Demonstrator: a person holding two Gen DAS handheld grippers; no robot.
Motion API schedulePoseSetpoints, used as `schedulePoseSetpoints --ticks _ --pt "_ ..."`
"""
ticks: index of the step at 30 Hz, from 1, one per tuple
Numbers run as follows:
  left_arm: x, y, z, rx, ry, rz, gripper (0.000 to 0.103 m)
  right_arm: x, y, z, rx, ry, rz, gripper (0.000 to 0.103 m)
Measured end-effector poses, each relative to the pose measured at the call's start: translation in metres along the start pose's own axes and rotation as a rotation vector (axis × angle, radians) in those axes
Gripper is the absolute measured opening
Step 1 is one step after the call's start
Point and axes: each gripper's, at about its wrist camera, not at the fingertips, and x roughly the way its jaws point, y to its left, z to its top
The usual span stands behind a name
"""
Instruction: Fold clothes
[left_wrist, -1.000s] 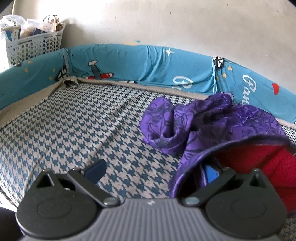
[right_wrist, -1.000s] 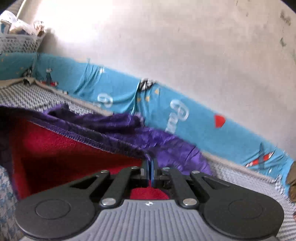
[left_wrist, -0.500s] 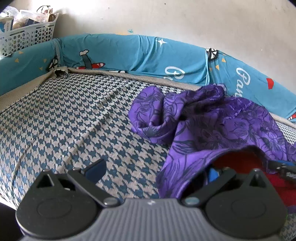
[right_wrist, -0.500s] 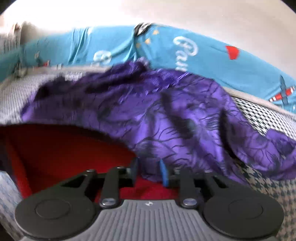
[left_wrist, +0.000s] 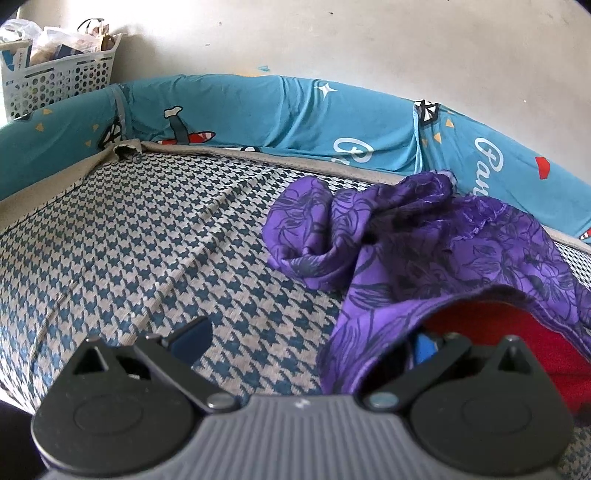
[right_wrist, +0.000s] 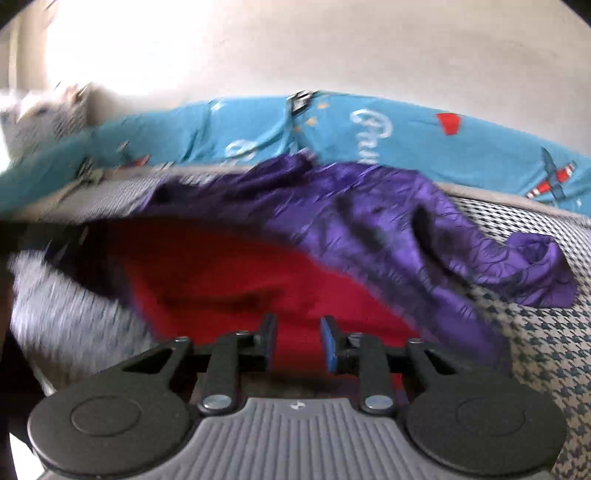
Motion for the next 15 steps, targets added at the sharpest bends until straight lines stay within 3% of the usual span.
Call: schedulePoseSetpoints --ticks 8,15 --pt "-0.003 0.001 -0.002 -0.001 0.001 0.003 0.103 0.006 0.022 -0.022 -0.152 0.032 -0.063 0.026" --pt "-0.001 0.003 -0.002 -0.018 0.012 -0.004 0.103 0.025 0.034 -0.027 -0.253 0.048 -0.117 0.037"
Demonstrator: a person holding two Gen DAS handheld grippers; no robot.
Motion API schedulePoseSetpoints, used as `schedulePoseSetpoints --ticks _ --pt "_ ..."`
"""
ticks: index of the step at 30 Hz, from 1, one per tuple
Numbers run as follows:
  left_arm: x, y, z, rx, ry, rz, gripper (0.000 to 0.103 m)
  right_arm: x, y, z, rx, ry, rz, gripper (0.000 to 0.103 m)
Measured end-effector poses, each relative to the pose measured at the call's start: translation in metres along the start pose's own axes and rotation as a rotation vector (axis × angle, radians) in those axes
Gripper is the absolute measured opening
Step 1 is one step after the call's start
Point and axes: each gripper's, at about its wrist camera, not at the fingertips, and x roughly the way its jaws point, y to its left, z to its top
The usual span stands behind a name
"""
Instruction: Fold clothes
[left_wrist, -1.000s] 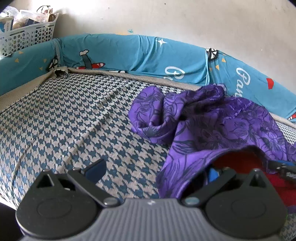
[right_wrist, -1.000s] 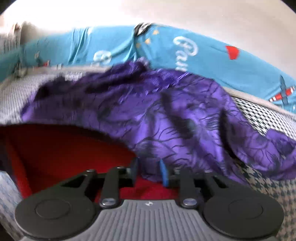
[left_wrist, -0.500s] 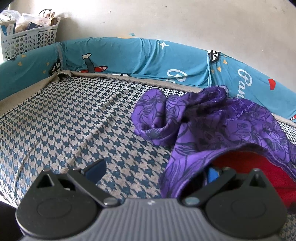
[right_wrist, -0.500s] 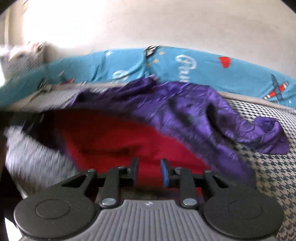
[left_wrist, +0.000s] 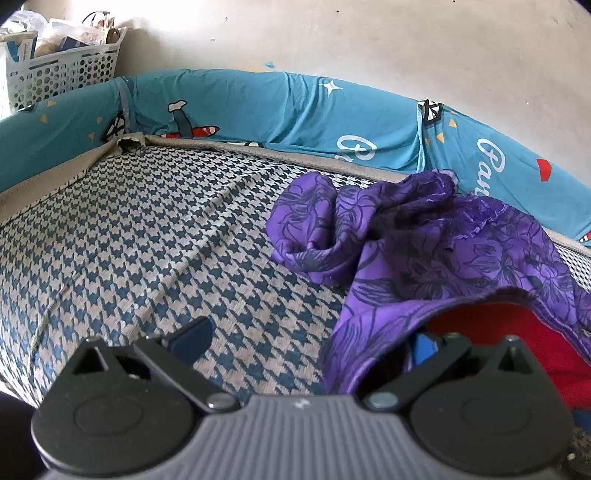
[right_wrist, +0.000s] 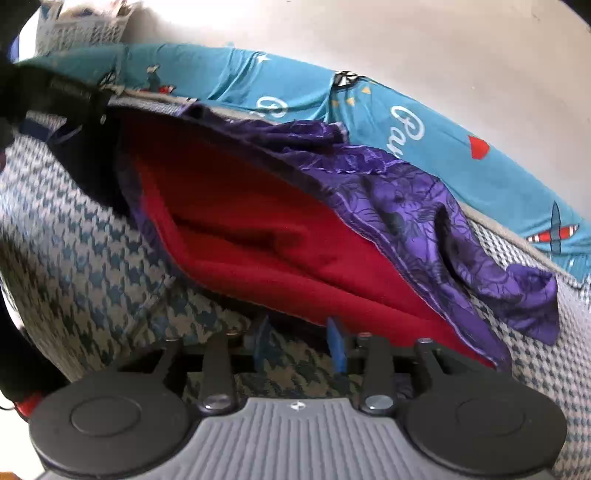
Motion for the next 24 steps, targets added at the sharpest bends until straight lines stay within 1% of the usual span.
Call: schedulePoseSetpoints --ticks 2,6,8,9,10,12,14,18,20,24 --pt "0.001 0.000 -0.001 0.000 0.003 -0.002 0.103 0.005 0.005 0.000 -0.033 -0.002 -0.008 0.040" --pt "0.002 -0.002 -0.002 0.005 0.007 -0.006 0.103 0.014 0.013 0.000 -0.096 -0.021 -0.046 0.039" --pt "0.002 -0.003 -0.002 0.010 0.008 -0.007 0.103 0.018 0.016 0.000 -0.121 -0.020 -0.061 0.026" --pt "0.002 -0.004 -0.002 0.015 0.006 -0.006 0.103 0.020 0.018 0.000 -0.133 -0.019 -0.069 0.017" --pt "0.002 -0.004 -0.003 0.018 0.005 -0.004 0.103 0.021 0.019 0.000 -0.138 -0.016 -0.072 0.011" --pt "0.002 -0.004 -0.003 0.024 0.002 0.001 0.103 0.021 0.018 0.000 -0.134 -0.016 -0.072 0.007" --pt "0.002 -0.003 -0.002 0.027 -0.002 0.008 0.103 0.017 0.013 0.001 -0.106 -0.021 -0.064 0.006" --pt "0.001 -0.001 -0.002 0.029 -0.009 0.019 0.103 0.005 0.003 0.002 -0.041 -0.016 -0.019 0.006" --pt "0.000 0.001 -0.002 0.033 -0.013 0.026 0.103 -0.007 -0.002 0.002 -0.001 -0.027 0.006 0.006" --pt "-0.004 0.007 -0.003 0.029 -0.016 0.033 0.103 -0.032 -0.016 -0.002 0.118 -0.045 0.076 0.006"
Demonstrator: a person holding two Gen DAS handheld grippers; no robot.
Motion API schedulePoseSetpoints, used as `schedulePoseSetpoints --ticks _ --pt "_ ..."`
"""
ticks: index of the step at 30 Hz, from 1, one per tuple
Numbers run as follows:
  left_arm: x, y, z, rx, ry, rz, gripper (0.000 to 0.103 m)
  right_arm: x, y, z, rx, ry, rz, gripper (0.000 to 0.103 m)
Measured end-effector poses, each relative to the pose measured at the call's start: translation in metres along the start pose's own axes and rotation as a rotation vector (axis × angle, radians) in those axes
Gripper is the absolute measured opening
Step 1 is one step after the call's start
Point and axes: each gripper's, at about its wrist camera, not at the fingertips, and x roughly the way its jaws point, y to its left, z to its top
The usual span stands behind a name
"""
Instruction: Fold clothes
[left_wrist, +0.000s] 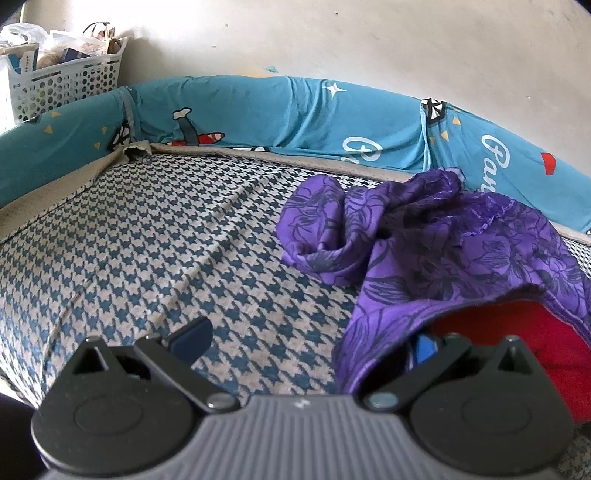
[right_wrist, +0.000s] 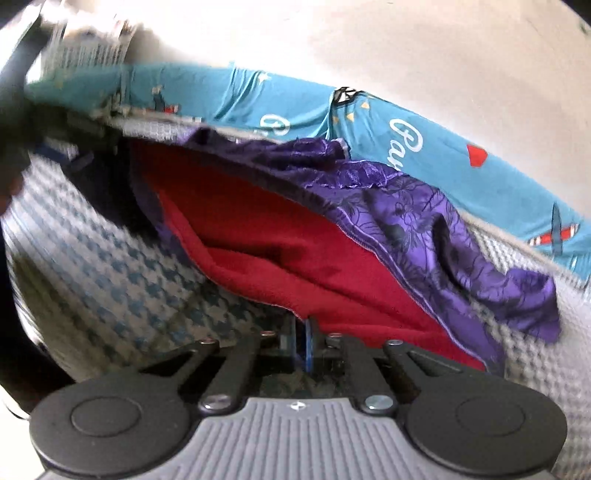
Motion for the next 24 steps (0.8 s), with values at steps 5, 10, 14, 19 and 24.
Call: schedulePoseSetpoints --ticks 5,10,14,19,24 --pt "-0.007 0.011 -0.003 -0.022 0.006 -0.001 0.103 -0.023 -0.010 -0.006 0.097 -0.007 0.036 0.006" --pt "-0.019 0.018 -0.008 -0.008 -0.005 0.014 0.103 -0.031 -0.015 -0.010 0.121 0.007 0.061 0.005" --pt "-0.029 0.028 -0.011 -0.014 -0.026 0.042 0.103 -0.039 -0.011 -0.013 0.098 0.007 0.092 0.002" --pt "-0.034 0.038 -0.015 -0.033 -0.012 0.059 0.103 -0.039 -0.012 -0.015 0.122 0.023 0.065 0.003" --pt "-0.035 0.038 -0.017 -0.036 -0.010 0.071 0.103 -0.038 -0.019 -0.014 0.177 0.027 0.041 0.003"
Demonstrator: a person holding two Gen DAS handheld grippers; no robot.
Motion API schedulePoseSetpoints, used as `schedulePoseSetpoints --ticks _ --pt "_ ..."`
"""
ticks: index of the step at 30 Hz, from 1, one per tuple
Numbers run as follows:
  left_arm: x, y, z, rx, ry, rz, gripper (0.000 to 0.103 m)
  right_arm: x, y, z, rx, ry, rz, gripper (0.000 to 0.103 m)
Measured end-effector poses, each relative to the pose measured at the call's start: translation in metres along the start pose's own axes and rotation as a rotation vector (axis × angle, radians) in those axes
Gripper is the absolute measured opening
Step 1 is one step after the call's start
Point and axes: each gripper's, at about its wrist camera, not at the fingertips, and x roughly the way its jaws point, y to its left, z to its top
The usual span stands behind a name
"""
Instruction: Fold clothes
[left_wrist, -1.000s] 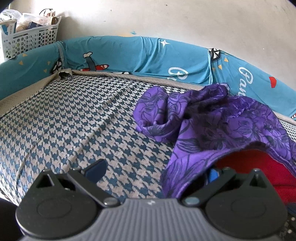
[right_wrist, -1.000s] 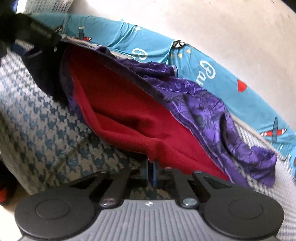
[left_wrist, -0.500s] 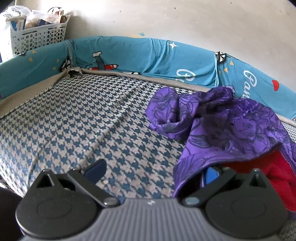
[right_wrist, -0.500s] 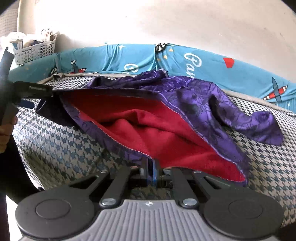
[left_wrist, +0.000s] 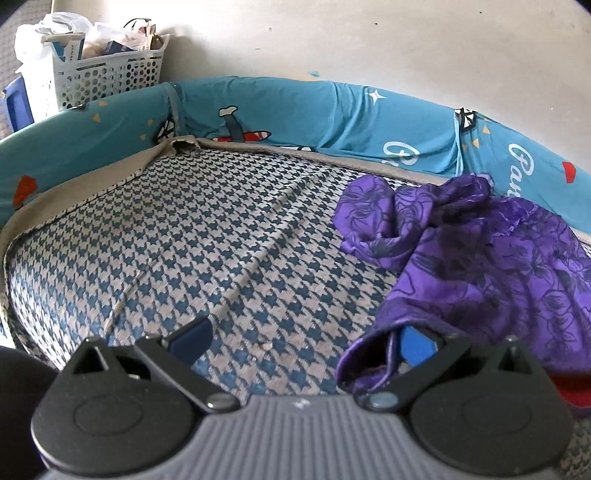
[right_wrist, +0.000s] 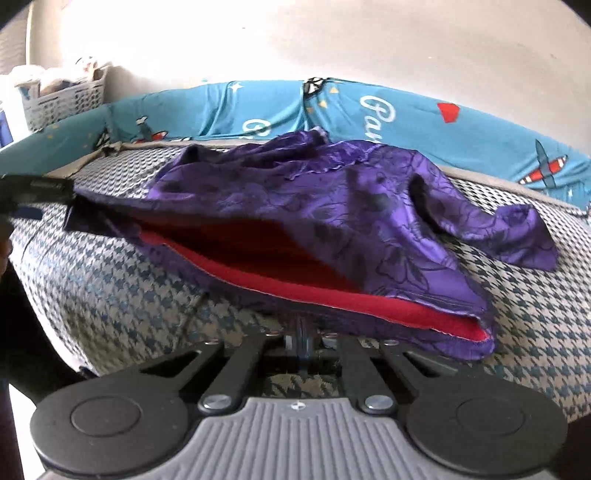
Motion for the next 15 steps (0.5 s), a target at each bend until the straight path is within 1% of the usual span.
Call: schedulePoseSetpoints --ticks 4,10,15 --pt "-0.001 -0.002 -0.001 -0.001 -0.005 -0.004 0.103 0.000 0.002 0.000 0.005 -0.006 0.014 0.003" --pt "-0.005 -0.004 -0.001 -0.006 -0.017 -0.026 0.103 0.003 0.013 -0.001 -0.022 0.003 0.057 0.004" --pt "-0.008 -0.005 -0.001 -0.004 -0.030 -0.030 0.103 0.008 0.017 -0.002 -0.027 0.019 0.060 0.005"
